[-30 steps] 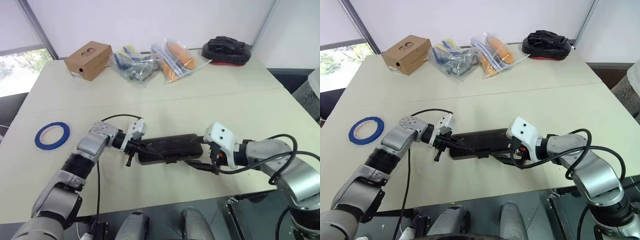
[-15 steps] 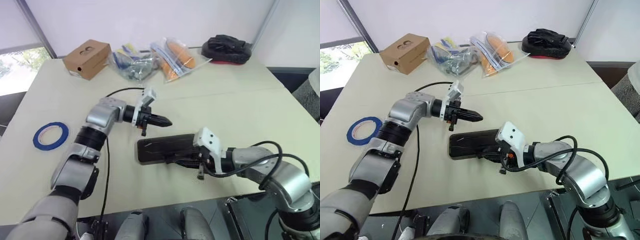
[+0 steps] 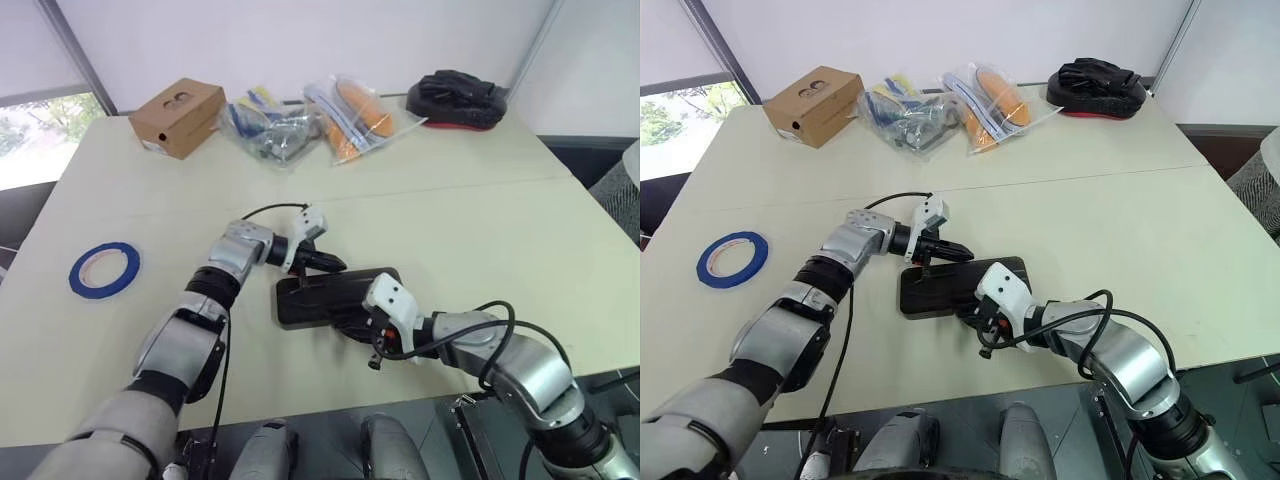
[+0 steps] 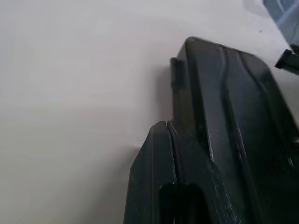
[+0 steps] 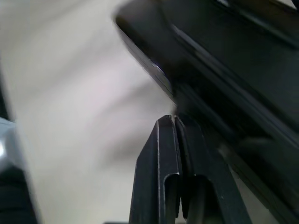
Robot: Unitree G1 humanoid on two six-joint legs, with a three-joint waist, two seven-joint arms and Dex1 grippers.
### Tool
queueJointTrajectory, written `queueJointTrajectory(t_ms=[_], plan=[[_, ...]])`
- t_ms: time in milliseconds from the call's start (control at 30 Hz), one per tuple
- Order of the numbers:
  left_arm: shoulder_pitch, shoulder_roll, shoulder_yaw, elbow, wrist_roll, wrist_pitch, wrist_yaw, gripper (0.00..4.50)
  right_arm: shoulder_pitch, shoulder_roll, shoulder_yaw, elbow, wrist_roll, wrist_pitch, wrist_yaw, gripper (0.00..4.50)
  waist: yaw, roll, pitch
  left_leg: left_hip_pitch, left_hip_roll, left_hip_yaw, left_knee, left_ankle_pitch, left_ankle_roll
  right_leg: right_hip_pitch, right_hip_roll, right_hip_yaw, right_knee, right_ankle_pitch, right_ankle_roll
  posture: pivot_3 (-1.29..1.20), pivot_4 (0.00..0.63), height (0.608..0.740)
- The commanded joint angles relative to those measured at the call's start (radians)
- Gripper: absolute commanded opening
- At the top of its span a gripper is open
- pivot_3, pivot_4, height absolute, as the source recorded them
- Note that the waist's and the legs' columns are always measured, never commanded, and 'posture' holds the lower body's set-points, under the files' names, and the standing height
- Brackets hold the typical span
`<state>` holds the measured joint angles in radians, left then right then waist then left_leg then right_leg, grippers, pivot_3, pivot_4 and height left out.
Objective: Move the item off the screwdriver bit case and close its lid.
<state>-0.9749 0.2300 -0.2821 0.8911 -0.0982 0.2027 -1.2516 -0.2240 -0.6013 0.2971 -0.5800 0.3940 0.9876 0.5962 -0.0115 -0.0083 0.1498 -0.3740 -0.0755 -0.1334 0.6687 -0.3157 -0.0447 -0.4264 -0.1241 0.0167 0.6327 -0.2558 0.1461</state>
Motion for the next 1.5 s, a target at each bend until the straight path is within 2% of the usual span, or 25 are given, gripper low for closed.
queueJointTrajectory(t_ms=[33,233,700,800,1100,1300,1500], plan=[[0.008,-0.021,-0.004,0.039,0.034,-0.042,0.01,0.0,0.006,0.015,0.011,0.007,-0.036,-0.024,-0.037,0.07,-0.002,0.0,0.0,0.0,0.0,0.0,0.0,0.0,0.0,0.0,0.0,0.0,0.0,0.0,0.0,0.0,0.15,0.74],[0.034,-0.046,-0.019,0.076,0.091,-0.119,0.025,0.0,0.003,0.016,0.016,0.035,-0.092,-0.049,-0.078,0.07,-0.002,-0.001,-0.001,0.002,0.0,0.0,0.0,0.0,0.0,0.002,0.0,0.0,0.0,0.0,0.0,0.0,0.15,0.74],[0.124,-0.056,-0.045,0.011,0.122,-0.12,-0.019,0.0,-0.03,0.043,0.017,0.104,-0.163,-0.058,-0.132,0.07,-0.004,-0.008,-0.011,0.008,0.0,-0.001,-0.001,-0.001,0.001,0.008,0.0,0.0,0.0,0.0,0.0,0.0,0.15,0.74],[0.119,-0.052,-0.033,0.016,0.125,-0.126,-0.006,0.0,-0.027,0.04,0.005,0.069,-0.139,-0.034,-0.114,0.07,-0.003,-0.008,-0.011,0.019,0.001,-0.002,-0.004,-0.004,0.007,0.018,0.001,0.0,-0.002,0.0,0.0,0.0,0.15,0.74],[0.028,-0.029,0.108,0.015,0.054,-0.084,0.064,0.0,0.028,-0.031,-0.065,-0.149,0.002,0.115,-0.029,0.07,0.002,-0.008,-0.01,0.016,0.001,-0.004,-0.003,-0.004,0.007,0.017,0.001,0.0,-0.003,0.0,0.0,0.0,0.15,0.74],[0.071,0.057,0.179,-0.192,-0.024,0.026,0.047,0.0,0.072,-0.151,-0.205,-0.303,0.102,0.175,0.039,0.07,-0.002,-0.007,-0.006,0.014,0.001,-0.004,-0.003,-0.004,0.007,0.014,0.001,0.0,-0.003,0.0,0.0,0.0,0.15,0.74],[0.237,0.236,0.237,-0.654,-0.177,0.303,-0.005,0.0,0.007,-0.308,-0.444,-0.334,0.21,0.197,0.137,0.07,-0.002,-0.003,-0.002,0.014,0.002,-0.003,-0.004,-0.004,0.007,0.014,0.002,0.001,-0.003,0.0,0.0,0.0,0.15,0.74]])
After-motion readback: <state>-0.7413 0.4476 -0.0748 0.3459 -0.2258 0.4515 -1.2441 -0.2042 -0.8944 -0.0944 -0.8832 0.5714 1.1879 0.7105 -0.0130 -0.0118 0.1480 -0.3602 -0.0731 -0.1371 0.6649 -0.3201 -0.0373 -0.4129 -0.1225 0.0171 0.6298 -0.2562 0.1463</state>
